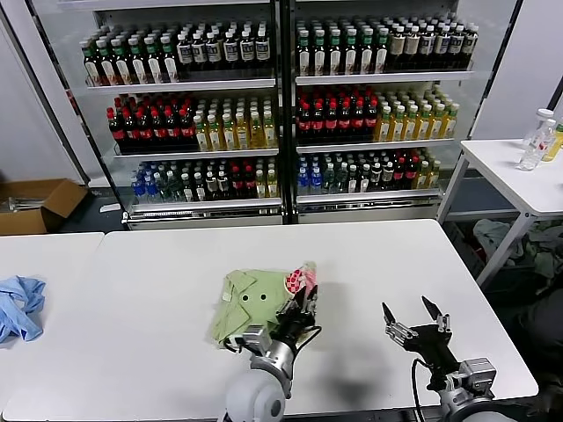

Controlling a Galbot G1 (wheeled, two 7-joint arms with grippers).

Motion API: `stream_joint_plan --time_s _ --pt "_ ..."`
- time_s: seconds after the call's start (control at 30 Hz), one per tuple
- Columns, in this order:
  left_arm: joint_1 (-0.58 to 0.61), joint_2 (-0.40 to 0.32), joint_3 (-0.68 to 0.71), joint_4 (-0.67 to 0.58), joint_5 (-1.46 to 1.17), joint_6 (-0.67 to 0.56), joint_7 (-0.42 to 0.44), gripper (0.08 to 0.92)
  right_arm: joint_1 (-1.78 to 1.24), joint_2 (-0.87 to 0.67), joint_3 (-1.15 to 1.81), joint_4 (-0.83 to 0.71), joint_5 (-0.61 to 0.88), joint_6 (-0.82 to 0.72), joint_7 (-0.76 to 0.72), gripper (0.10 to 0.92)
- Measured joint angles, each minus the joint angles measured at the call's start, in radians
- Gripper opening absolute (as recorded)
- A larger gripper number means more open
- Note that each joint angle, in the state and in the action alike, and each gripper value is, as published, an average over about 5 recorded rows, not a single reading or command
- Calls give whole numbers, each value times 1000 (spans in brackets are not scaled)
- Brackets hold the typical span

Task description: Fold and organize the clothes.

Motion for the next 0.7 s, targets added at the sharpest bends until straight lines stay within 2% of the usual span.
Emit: stream_joint_plan --time_s 0.23,0.47,0.57,0.7 --pt "32 6 -21 -73 64 -29 9 555 86 24 -101 -50 38 -12 20 823" --pt "152 63 -133 -218 85 -72 4 753 237 95 -251 -185 82 -32 56 823" --pt "212 88 -195 -267 88 -96 -3 808 307 135 -306 -262 95 -40 65 823" --pt "282 106 -267 -321 94 -120 -12 822 395 186 -365 -367 108 -48 74 822"
